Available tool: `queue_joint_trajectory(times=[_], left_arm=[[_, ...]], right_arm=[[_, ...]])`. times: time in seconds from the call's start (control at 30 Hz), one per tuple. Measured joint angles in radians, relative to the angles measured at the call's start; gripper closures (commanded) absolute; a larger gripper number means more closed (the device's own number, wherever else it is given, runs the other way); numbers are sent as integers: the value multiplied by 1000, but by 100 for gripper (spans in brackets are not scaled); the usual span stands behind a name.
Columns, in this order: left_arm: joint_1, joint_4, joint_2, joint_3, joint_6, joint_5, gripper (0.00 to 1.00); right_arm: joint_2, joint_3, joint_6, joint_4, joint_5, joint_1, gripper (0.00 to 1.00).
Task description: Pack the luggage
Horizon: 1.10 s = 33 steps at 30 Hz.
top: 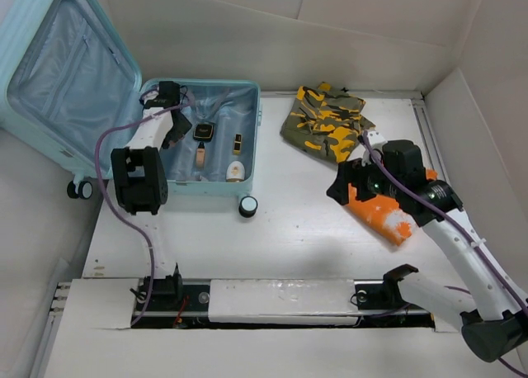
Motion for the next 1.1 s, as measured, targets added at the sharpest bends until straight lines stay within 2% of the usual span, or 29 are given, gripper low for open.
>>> queue_joint_trajectory(times=[0.17,0.27,0.43,0.53,0.63,0.77,0.87,0.97,1.1], left_arm=[[44,-47,130,80,28,21,24],[55,-56,125,106,41,37,17],[20,-19,2,108,67,105,16],[-43,4,-111,108,74,156,18],[-189,47,-242,117,68,205,18],[-433,155,-301,138,-15,324,20],[-547,223,-240,150,-109,407,22],[-608,265,-89,218,-202,438,22],[-671,318,120,274,-338,440,22]], right_arm=[[-34,0,39,-4,31,23,4],[-54,0,58,-3,52,24,3],[-34,12,78,-8,82,24,3],[4,52,88,-11,114,24,10],[18,97,112,-12,165,24,14],[12,203,147,-40,257,24,14],[-13,301,164,-59,317,24,10],[-52,359,170,-74,342,24,9],[-106,358,177,-98,325,24,6]])
